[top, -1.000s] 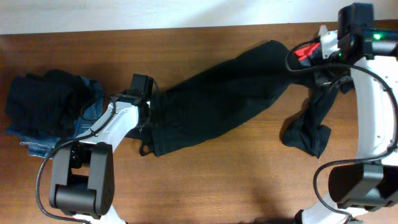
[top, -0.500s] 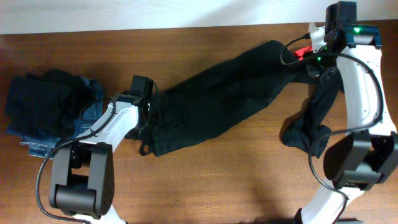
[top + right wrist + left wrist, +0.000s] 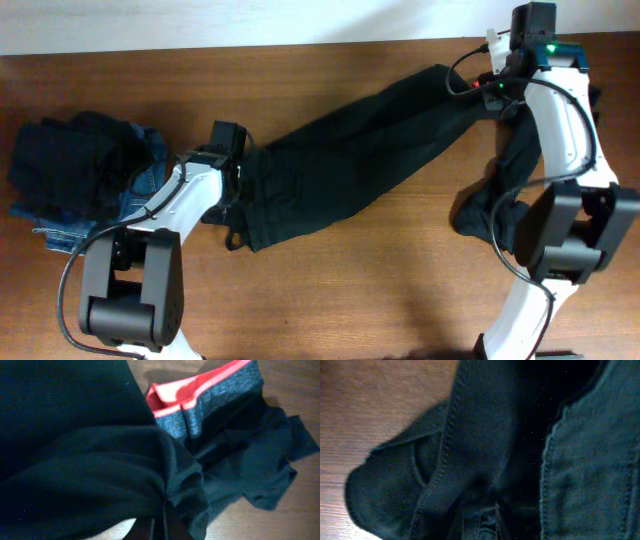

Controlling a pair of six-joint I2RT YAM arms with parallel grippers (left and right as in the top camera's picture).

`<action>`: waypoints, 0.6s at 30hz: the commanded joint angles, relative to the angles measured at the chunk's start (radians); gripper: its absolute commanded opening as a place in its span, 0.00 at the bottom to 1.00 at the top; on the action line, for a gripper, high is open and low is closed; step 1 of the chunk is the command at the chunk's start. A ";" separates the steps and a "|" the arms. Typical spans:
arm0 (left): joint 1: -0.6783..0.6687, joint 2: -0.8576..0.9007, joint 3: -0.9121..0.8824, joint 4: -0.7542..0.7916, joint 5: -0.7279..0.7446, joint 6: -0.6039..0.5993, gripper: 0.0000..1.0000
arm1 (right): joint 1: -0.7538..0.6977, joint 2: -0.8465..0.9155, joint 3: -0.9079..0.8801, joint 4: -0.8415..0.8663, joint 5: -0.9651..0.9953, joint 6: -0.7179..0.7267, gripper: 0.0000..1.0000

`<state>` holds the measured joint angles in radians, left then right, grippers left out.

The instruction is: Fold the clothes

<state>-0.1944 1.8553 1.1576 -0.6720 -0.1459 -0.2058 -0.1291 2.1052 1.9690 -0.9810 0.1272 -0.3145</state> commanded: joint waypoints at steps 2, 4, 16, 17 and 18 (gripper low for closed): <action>0.026 -0.065 0.091 0.005 0.016 -0.031 0.32 | 0.005 0.068 0.017 0.025 0.012 0.035 0.04; 0.025 -0.074 0.133 0.010 0.041 0.010 0.40 | 0.005 0.076 0.017 0.026 0.013 0.035 0.04; 0.008 -0.035 0.177 0.135 0.142 0.246 0.85 | 0.006 0.076 0.019 -0.007 0.016 0.035 0.04; 0.008 -0.020 0.177 0.138 0.145 0.246 0.85 | 0.005 0.075 0.020 -0.016 0.016 0.035 0.04; 0.008 -0.002 0.177 0.138 0.151 0.246 0.85 | 0.006 0.072 0.020 -0.024 0.016 0.035 0.04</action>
<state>-0.1867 1.8038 1.3251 -0.5369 -0.0311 -0.0109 -0.1291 2.1727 1.9694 -0.9947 0.1352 -0.2913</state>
